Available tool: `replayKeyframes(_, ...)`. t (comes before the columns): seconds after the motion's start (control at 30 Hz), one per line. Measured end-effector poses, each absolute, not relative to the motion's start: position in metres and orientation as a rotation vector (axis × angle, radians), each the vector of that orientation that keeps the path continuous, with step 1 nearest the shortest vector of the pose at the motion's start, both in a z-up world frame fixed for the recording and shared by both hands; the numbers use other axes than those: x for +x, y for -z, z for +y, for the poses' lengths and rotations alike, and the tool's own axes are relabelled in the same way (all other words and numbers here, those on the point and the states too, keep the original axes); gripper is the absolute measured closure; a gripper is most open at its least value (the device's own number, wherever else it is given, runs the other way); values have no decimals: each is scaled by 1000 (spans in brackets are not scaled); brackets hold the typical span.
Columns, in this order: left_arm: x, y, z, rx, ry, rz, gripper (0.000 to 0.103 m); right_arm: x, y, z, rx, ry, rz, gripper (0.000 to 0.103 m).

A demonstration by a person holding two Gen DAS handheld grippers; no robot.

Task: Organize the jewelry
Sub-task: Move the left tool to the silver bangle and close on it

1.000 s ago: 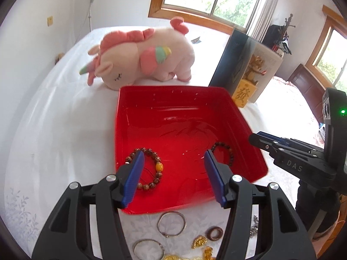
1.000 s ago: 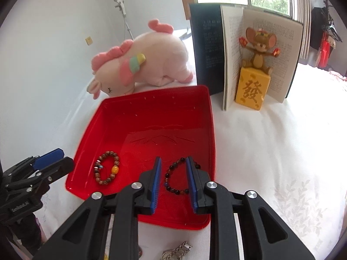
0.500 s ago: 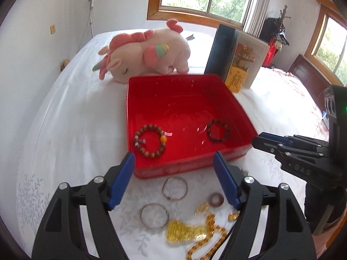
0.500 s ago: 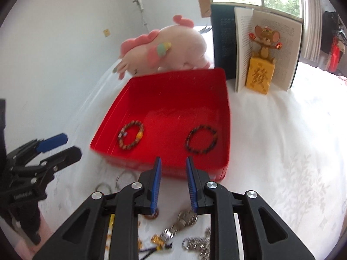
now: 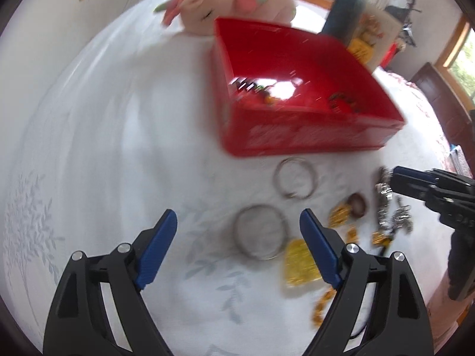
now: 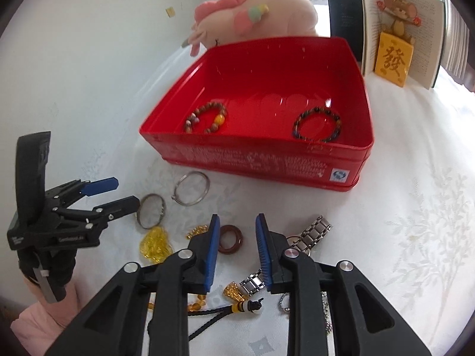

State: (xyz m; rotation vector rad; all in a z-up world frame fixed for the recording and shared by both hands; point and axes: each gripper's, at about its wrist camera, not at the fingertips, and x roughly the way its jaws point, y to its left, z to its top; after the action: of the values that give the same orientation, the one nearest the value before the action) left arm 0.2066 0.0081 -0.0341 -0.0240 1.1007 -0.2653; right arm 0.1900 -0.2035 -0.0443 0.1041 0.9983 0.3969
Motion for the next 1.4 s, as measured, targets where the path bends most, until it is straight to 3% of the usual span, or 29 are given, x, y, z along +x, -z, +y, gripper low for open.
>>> replayKeyframes(0.13,207,39,18,-10,257,1105,19,193,52,-203,104,-388,1016,69)
replayKeyframes(0.37,213,50,19,-19,244,1141,16,193,60,-201,102,-369,1027,44)
replayKeyframes(0.53,213,55,17,3,229,1151,17,194,64,-197,90,-367,1033,43)
replayKeyframes(0.67,216,59,16,31,203,1160,28,195,66,-196,89,-374,1034,43)
replayKeyframes(0.83,216,61,15,63,192,1151,30,197,67,-195,86,-378,1033,47)
replayKeyframes(1.0,215,60,12,89,197,1139,44,198,70,-195,85,-383,1043,53)
replayKeyframes(1.23,214,55,21,39,227,1143,98,201,75,-198,97,-384,1054,62)
replayKeyframes(1.4,220,55,39,-20,199,1146,101,203,76,-200,103,-385,1059,67)
